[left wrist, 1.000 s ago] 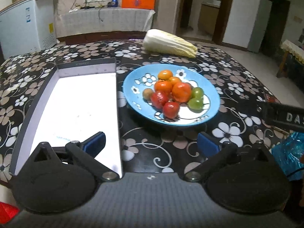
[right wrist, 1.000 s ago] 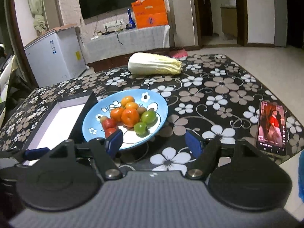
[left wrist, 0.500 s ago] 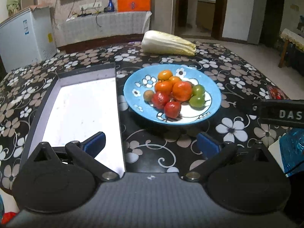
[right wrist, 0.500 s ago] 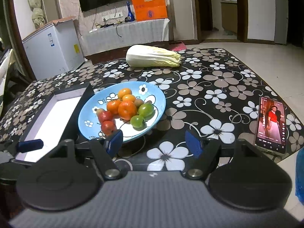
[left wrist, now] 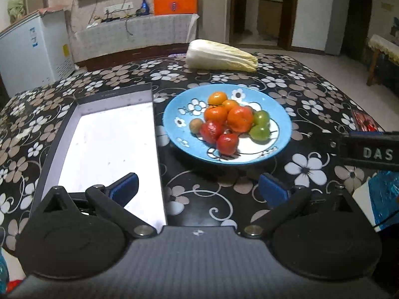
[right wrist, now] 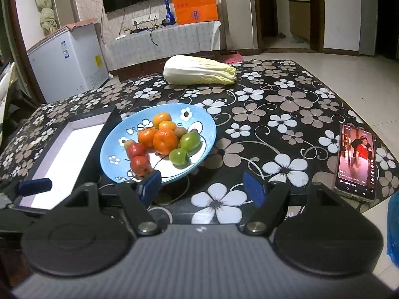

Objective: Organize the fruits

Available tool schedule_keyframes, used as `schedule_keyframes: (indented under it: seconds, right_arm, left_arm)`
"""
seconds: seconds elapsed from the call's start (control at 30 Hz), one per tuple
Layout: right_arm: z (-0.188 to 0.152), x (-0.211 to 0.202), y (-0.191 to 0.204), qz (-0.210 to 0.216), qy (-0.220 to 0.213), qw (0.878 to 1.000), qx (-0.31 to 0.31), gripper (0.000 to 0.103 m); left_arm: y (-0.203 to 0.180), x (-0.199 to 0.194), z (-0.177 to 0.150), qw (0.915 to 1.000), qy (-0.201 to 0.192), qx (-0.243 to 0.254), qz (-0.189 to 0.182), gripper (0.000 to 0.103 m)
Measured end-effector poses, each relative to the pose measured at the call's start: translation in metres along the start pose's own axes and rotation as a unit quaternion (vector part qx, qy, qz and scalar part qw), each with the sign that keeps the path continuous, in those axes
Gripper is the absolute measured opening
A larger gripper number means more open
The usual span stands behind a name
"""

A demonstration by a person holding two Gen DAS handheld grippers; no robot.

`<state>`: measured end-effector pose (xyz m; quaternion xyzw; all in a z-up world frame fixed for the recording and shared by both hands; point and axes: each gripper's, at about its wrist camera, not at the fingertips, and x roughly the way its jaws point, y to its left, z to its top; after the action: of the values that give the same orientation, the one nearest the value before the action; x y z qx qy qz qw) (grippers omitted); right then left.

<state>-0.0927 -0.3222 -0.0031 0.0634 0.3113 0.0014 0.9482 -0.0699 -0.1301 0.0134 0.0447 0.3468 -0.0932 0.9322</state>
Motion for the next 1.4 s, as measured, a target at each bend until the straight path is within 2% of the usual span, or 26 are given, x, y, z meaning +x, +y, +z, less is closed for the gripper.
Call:
schedule_keyframes:
  seconds: [0.27,1.4]
  right_arm:
    - [0.0,0.002,0.001,0.0,0.004,1.0,-0.002,0.074]
    - [0.0,0.007,0.003,0.0,0.017,1.0,-0.01,0.074]
  left_arm:
    - [-0.015,-0.007,-0.003,0.9991,-0.016,0.032,-0.021,0.103]
    - [-0.022,-0.006,-0.004,0.9984,-0.009,0.042,-0.036,0.103]
